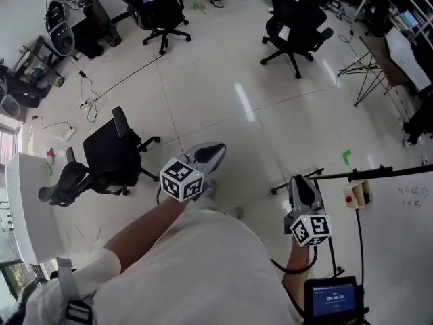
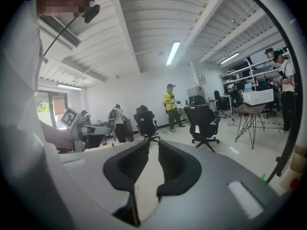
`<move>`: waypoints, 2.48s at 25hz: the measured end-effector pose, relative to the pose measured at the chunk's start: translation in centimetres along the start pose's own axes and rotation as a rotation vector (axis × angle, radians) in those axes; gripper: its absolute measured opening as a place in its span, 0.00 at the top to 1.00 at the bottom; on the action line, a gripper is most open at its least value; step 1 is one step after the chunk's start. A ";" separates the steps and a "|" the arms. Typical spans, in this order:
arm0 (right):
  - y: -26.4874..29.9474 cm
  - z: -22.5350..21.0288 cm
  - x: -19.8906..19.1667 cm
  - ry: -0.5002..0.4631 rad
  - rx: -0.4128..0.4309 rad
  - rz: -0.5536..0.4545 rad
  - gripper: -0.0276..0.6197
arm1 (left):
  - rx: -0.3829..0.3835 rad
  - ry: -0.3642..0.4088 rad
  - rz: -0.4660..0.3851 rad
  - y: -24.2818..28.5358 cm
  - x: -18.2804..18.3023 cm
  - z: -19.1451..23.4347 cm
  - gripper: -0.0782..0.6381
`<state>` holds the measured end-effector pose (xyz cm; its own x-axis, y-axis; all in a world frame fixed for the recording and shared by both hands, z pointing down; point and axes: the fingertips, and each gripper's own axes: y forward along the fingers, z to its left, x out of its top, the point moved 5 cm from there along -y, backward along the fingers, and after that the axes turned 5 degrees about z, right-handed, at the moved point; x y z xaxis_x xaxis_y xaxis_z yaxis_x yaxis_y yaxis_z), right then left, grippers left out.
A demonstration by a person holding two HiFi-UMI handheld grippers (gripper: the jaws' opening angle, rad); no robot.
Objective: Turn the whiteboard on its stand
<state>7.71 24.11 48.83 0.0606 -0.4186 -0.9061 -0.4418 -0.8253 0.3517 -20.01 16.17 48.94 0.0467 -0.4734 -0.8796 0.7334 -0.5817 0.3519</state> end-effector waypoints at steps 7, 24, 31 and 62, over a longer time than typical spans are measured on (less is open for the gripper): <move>2.5 1.3 1.3 -0.002 -0.024 -0.002 0.86 | -0.028 -0.001 -0.006 0.3 1.5 2.9 0.86; 9.4 5.6 1.8 0.009 -0.067 0.009 0.86 | -0.076 -0.013 0.020 -0.2 1.8 11.1 0.86; 10.4 6.1 1.1 0.032 -0.125 -0.012 0.86 | -0.124 0.012 0.038 0.7 1.8 13.1 0.86; 8.8 -2.5 1.3 0.136 -0.240 -0.041 0.86 | -0.213 0.079 0.114 10.0 4.4 10.4 0.86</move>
<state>6.16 15.36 51.32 0.2009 -0.4167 -0.8866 -0.2133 -0.9019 0.3756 -19.51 1.41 51.95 0.1838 -0.4695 -0.8636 0.8465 -0.3710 0.3818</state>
